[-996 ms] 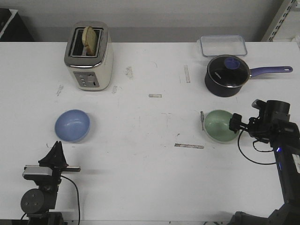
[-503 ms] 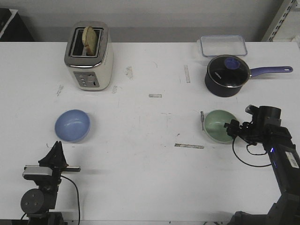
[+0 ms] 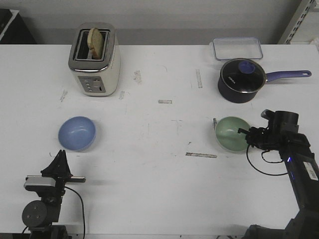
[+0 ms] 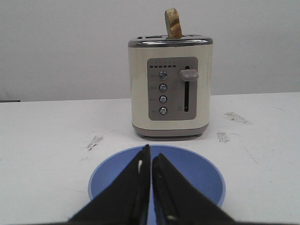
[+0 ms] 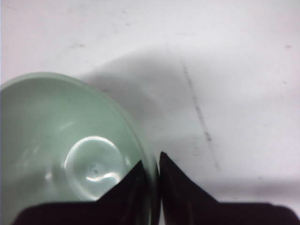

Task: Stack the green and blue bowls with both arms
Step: 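Slide the green bowl with the right gripper toward the table center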

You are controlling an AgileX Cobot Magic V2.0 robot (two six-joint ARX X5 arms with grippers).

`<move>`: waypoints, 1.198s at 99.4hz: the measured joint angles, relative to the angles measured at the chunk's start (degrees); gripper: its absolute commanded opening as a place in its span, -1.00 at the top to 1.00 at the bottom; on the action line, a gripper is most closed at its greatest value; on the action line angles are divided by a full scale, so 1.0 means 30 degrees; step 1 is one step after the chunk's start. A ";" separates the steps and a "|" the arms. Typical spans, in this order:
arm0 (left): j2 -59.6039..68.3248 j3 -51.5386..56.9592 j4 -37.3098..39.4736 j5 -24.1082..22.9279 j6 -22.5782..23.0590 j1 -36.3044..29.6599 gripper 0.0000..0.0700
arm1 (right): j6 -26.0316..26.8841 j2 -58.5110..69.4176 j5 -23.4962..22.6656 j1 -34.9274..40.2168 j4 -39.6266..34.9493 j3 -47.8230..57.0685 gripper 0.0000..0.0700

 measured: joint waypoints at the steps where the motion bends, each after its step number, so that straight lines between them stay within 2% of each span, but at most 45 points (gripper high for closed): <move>1: 0.0000 0.0000 0.0000 0.0000 0.0000 0.0000 1.00 | 0.0036 -0.0051 0.0000 0.0073 0.0007 0.0087 0.99; 17: 0.0000 0.0000 0.0000 0.0000 0.0000 0.0000 1.00 | 0.0612 -0.0772 0.0568 0.1894 0.0335 0.1989 0.99; 42: 0.0000 0.0000 0.0000 0.0000 0.0000 0.0000 1.00 | 0.2922 -0.0736 0.3534 0.7533 0.0714 0.2390 0.99; 71: 0.0000 0.0000 0.0000 0.0000 0.0000 0.0000 1.00 | 0.5603 0.2259 0.3905 1.2808 0.0670 0.3519 0.99; 89: 0.0000 0.0000 -0.0007 0.0000 0.0000 0.0000 1.00 | 0.6499 0.4167 0.3854 1.4141 0.0714 0.4211 0.99; 119: 0.0000 0.0000 0.0000 0.0007 0.0000 0.0000 1.00 | 0.6827 0.4728 0.4335 1.4018 0.0488 0.4211 0.98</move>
